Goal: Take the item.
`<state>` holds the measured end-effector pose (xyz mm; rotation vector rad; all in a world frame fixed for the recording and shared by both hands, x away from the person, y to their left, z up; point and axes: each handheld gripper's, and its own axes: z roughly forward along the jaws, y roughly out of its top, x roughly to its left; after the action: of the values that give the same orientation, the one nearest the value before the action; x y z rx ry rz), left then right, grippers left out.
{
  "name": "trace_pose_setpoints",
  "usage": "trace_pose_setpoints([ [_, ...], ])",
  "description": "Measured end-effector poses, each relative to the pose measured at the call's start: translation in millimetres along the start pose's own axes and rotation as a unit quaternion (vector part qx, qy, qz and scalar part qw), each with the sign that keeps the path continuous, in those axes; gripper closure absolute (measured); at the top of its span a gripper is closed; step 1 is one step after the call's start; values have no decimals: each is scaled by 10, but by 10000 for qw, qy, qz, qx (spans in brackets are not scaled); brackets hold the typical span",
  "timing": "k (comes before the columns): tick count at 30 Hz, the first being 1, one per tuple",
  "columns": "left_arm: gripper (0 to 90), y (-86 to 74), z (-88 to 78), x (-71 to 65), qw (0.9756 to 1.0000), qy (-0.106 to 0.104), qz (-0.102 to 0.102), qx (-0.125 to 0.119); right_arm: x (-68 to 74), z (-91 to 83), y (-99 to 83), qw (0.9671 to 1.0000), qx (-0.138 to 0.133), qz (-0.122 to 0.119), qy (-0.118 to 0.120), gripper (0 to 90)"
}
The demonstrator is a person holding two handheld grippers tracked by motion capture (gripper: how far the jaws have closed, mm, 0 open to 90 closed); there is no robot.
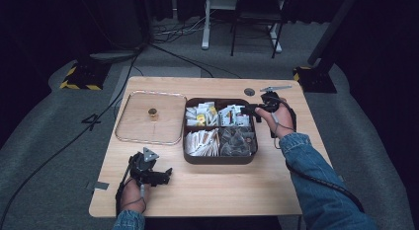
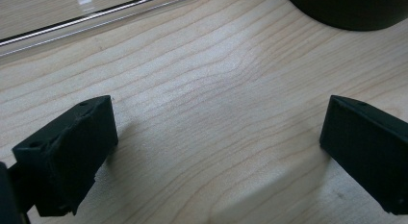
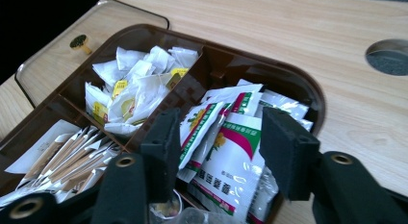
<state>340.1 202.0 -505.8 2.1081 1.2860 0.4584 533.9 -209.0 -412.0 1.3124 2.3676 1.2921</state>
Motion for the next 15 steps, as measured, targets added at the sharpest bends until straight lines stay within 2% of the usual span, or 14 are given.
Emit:
trace_pose_setpoints([
  [7, 0, 0, 0, 0, 10000, 0, 1, 0, 99, 179, -8, 9998, 197, -15, 52, 573],
  [15, 0, 0, 0, 0, 10000, 0, 1, 1, 122, 355, -64, 9992, 401, 49, 15, 594],
])
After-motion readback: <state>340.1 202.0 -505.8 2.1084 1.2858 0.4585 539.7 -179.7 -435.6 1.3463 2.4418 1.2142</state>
